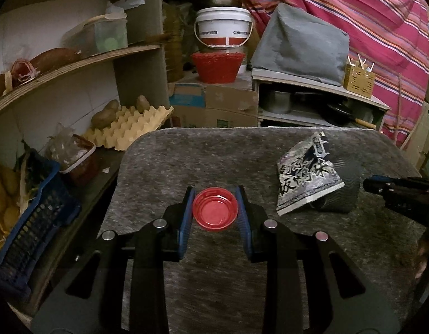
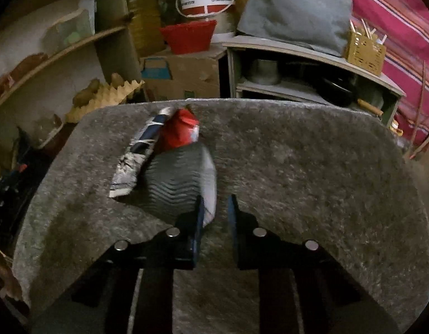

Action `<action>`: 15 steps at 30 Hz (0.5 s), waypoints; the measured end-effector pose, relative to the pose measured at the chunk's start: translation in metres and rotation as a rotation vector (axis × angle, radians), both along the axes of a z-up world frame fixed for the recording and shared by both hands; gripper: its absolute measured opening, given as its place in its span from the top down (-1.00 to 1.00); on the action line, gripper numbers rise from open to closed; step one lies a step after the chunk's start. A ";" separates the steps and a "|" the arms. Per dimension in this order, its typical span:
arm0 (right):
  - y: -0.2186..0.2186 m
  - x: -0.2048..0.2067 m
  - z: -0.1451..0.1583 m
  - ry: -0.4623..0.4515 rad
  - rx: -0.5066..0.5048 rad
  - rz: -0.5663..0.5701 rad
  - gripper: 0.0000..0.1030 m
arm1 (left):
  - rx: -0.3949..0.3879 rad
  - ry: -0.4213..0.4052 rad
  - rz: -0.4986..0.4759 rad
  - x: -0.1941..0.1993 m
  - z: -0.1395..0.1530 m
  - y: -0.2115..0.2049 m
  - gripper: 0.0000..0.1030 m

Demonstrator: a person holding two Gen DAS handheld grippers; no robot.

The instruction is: Collect trash

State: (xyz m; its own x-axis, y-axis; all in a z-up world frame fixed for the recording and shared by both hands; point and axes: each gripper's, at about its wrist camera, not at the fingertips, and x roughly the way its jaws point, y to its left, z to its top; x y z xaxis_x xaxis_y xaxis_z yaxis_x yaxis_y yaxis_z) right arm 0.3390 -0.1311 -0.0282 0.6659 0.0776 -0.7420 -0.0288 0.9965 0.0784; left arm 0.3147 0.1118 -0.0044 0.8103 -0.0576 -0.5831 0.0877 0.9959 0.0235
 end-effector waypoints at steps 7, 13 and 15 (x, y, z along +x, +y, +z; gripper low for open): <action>0.010 -0.017 0.003 -0.038 -0.071 -0.023 -0.66 | 0.008 0.005 0.004 0.000 -0.002 -0.001 0.44; 0.040 -0.007 -0.013 -0.009 -0.092 -0.027 -0.75 | 0.013 0.010 0.039 0.003 -0.005 0.019 0.44; 0.050 -0.002 -0.016 -0.006 -0.100 -0.024 -0.75 | -0.007 0.013 0.055 0.005 -0.005 0.028 0.44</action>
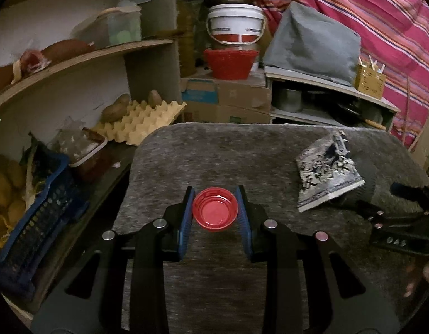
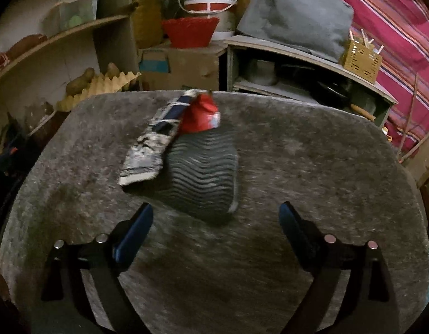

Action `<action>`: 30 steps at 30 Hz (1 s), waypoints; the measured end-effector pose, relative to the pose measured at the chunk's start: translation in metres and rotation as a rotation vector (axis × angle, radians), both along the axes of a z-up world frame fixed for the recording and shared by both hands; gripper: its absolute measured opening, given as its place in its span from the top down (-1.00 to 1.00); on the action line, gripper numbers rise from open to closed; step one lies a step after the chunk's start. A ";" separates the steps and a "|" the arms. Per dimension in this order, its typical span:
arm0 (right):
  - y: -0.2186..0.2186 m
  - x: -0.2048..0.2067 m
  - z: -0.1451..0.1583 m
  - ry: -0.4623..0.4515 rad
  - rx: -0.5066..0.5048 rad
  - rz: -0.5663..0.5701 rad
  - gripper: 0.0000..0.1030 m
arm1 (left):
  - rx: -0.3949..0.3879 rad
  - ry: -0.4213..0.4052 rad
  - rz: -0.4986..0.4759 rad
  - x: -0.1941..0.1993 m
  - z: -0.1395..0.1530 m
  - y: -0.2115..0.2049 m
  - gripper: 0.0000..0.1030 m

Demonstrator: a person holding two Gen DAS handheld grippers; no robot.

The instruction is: Collect trash

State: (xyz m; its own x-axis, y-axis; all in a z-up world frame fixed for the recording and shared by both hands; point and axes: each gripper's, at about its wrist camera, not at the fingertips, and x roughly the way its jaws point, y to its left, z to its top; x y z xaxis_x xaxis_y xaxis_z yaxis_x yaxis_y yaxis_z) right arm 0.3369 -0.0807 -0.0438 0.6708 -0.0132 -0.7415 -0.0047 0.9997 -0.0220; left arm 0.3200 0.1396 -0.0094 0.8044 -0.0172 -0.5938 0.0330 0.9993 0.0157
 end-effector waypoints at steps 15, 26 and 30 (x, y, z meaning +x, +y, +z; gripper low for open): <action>-0.015 0.005 0.000 -0.014 0.046 0.013 0.08 | -0.033 -0.001 -0.023 0.003 0.004 -0.012 0.45; -0.132 -0.060 0.012 -0.031 0.126 -0.027 0.54 | -0.046 -0.014 -0.097 -0.012 0.008 -0.082 0.44; -0.146 -0.067 0.011 -0.013 0.108 -0.052 -0.32 | -0.046 -0.019 -0.102 -0.021 0.009 -0.096 0.44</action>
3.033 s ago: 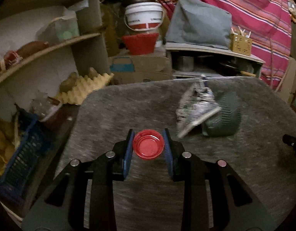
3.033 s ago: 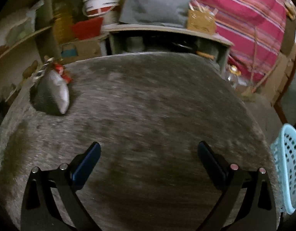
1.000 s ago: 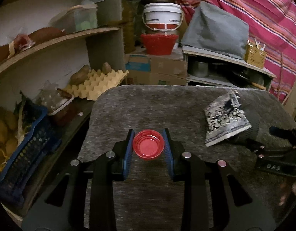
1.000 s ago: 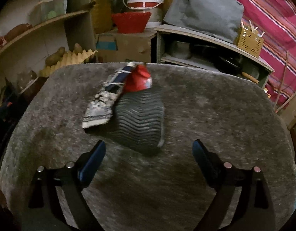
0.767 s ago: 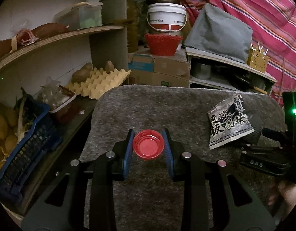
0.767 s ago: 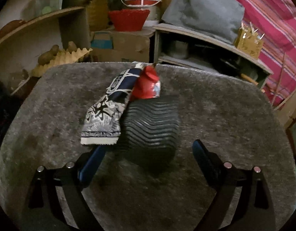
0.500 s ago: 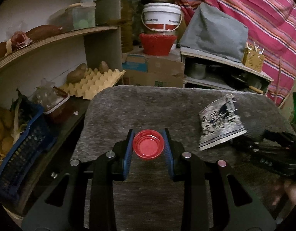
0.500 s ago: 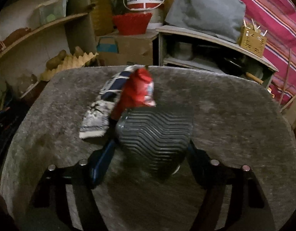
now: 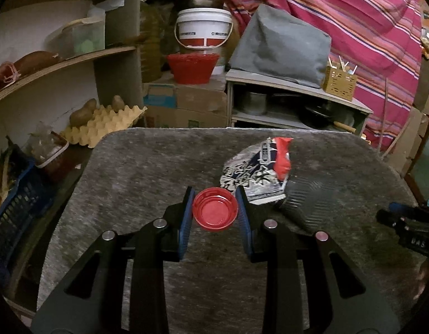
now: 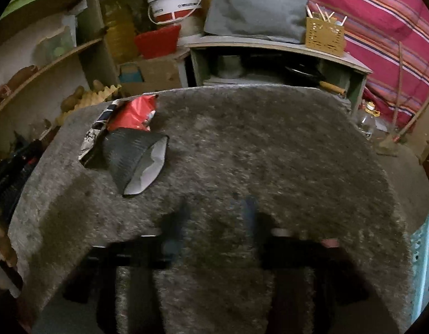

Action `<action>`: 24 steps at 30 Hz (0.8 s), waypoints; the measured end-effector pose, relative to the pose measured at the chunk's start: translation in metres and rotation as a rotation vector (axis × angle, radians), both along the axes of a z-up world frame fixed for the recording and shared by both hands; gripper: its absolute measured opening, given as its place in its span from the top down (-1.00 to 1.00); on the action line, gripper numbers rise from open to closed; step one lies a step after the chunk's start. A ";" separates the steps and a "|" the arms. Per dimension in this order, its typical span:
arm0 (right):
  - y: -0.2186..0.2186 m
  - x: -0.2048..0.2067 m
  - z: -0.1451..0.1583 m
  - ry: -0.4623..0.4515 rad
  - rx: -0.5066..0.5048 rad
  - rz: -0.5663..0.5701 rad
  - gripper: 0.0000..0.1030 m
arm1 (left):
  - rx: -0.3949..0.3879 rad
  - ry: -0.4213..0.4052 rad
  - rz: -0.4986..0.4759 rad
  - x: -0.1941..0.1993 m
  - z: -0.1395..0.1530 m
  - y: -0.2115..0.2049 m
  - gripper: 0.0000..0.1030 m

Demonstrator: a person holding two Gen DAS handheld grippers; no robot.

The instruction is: Collect trash

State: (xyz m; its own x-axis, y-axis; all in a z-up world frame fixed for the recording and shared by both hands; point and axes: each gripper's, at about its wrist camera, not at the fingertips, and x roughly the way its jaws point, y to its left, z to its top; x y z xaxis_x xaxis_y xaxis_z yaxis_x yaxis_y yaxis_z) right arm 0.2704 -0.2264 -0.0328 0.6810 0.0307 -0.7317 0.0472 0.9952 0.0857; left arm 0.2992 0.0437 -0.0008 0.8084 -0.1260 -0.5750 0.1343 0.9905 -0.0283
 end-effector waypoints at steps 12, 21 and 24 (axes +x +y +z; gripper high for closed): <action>0.064 0.043 0.012 -0.009 0.013 -0.078 -0.63 | 0.096 -0.021 0.084 0.006 0.000 0.045 0.44; 0.117 0.087 0.009 0.062 -0.067 -0.286 -0.70 | 0.054 -0.012 0.121 0.008 0.003 0.085 0.44; 0.114 0.092 -0.002 0.104 0.014 -0.314 -0.70 | 0.055 -0.013 0.122 0.007 0.003 0.089 0.44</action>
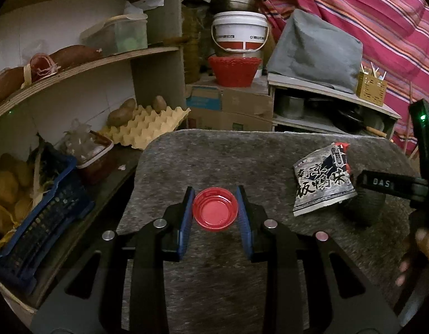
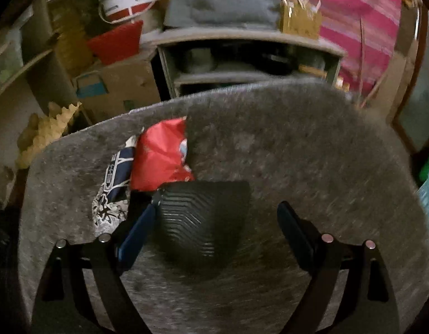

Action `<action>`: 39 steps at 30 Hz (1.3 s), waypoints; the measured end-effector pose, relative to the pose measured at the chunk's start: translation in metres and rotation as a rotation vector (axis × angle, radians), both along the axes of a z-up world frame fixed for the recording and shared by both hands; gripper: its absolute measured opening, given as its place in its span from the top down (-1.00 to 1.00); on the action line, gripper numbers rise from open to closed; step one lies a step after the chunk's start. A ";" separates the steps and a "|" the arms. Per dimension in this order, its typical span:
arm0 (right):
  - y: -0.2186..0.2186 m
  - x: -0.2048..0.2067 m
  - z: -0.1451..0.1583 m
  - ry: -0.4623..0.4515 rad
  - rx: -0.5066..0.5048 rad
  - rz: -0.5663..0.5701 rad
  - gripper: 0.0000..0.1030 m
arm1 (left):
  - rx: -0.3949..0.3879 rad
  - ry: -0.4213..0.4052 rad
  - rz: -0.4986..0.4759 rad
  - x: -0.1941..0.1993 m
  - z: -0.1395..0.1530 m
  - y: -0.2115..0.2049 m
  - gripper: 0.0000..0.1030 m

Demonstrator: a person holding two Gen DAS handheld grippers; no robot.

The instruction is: Collect trash

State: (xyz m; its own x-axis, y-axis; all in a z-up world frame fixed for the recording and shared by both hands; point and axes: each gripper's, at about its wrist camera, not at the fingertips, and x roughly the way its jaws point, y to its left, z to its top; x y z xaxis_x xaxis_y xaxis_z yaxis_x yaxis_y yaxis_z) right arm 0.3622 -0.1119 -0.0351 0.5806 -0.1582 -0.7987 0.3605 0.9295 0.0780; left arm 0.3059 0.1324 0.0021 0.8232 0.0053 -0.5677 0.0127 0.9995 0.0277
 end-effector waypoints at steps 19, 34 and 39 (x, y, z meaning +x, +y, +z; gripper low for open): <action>0.012 0.003 -0.010 0.021 0.088 0.029 -0.70 | 0.053 -0.015 0.024 -0.004 -0.001 0.005 0.44; -0.053 -0.047 -0.007 -0.067 0.066 0.154 -0.37 | 0.005 -0.003 0.023 -0.001 0.001 0.007 0.44; -0.109 -0.093 0.006 -0.120 0.034 0.212 -0.37 | -0.025 0.002 -0.065 -0.009 0.003 -0.035 0.44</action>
